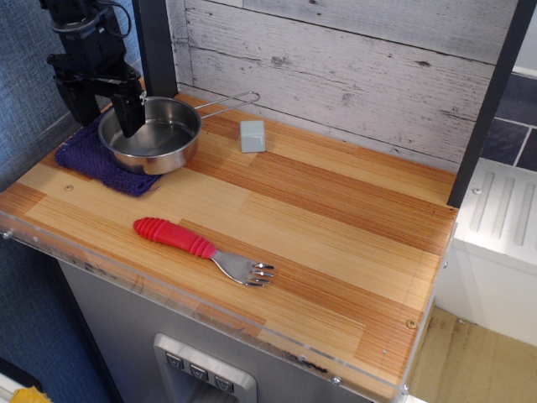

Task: PICK UP THE VESSEL AND PUT ANOTHER SIDE OF THE TABLE

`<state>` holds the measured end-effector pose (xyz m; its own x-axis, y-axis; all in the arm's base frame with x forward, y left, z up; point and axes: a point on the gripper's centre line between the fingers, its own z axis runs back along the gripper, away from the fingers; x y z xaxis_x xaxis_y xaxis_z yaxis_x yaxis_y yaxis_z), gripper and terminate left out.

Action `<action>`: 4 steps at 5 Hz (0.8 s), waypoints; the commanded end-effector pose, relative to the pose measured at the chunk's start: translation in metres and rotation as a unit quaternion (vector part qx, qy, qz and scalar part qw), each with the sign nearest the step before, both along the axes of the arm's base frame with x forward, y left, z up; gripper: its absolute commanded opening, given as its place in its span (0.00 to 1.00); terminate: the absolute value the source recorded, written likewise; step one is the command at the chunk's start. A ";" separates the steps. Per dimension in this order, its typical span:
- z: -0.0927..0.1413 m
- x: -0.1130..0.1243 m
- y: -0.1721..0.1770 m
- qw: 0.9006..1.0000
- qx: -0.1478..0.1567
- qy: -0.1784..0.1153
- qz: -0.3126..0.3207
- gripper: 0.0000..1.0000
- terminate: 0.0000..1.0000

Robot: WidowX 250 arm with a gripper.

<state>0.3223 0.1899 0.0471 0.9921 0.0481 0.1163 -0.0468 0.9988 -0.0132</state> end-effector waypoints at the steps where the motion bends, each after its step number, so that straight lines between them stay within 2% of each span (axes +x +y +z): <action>1: 0.000 0.000 0.000 1.000 0.000 0.000 0.000 1.00 0.00; 3: -0.010 0.007 -0.005 1.000 0.004 0.012 -0.008 1.00 0.00; 4: -0.009 0.006 -0.007 1.000 0.009 0.008 -0.006 0.00 0.00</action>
